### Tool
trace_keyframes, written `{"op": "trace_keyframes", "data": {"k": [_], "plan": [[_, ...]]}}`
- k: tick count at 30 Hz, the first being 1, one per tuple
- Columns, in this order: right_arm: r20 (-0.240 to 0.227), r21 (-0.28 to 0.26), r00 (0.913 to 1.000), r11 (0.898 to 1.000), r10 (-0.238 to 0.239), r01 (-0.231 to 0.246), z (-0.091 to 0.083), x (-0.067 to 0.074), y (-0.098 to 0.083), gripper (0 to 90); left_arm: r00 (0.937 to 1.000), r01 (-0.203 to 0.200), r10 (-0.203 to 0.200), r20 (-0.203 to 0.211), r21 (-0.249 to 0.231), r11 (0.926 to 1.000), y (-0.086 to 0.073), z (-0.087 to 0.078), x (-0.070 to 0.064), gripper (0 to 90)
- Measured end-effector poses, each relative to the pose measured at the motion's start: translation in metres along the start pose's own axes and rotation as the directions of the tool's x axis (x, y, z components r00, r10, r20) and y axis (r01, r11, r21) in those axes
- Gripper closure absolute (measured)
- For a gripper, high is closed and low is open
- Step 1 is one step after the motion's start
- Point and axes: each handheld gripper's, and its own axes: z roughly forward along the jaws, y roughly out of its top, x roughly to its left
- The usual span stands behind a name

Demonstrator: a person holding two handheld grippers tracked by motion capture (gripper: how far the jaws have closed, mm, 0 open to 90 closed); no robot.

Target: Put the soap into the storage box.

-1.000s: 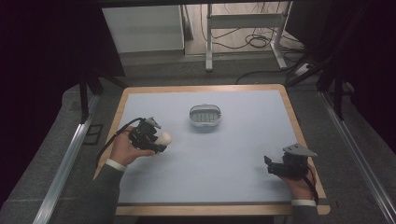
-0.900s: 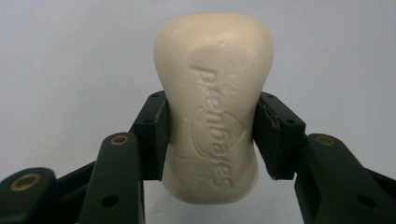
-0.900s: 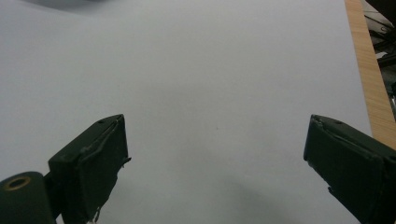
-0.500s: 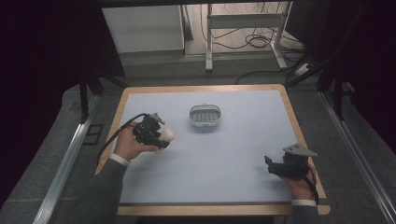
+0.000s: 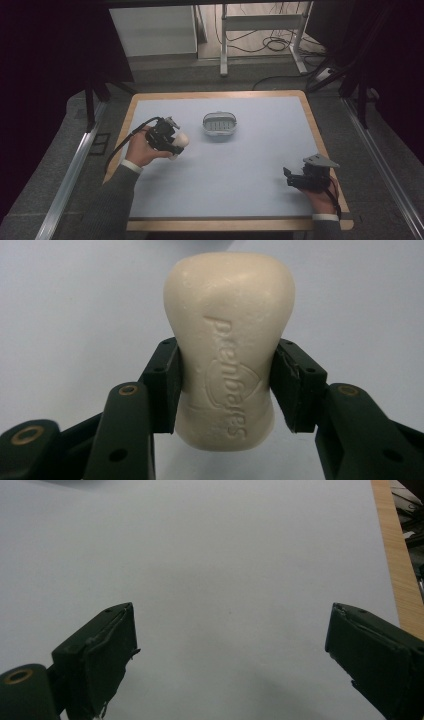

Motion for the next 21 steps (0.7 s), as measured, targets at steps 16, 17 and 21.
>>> {"op": "trace_keyframes", "data": {"k": [16, 17, 21], "plan": [[0.003, 0.005, 1.0, 1.0, -0.001, 0.001, 0.001, 0.0, 0.0, 6.0, 0.9998, -0.02, 0.02, 0.0, 0.008, 0.9998, 0.016, 0.001, 0.004, 50.1], [0.002, 0.005, 1.0, 1.0, -0.001, 0.001, 0.001, 0.0, 0.0, 6.0, 0.9997, -0.025, 0.025, 0.002, 0.012, 0.9996, 0.017, 0.002, 0.004, 50.1], [0.003, 0.005, 1.0, 1.0, -0.002, 0.001, 0.001, 0.0, -0.001, 6.0, 0.9995, -0.031, 0.031, -0.005, 0.006, 0.9995, 0.022, 0.002, 0.004, 50.1]]}}
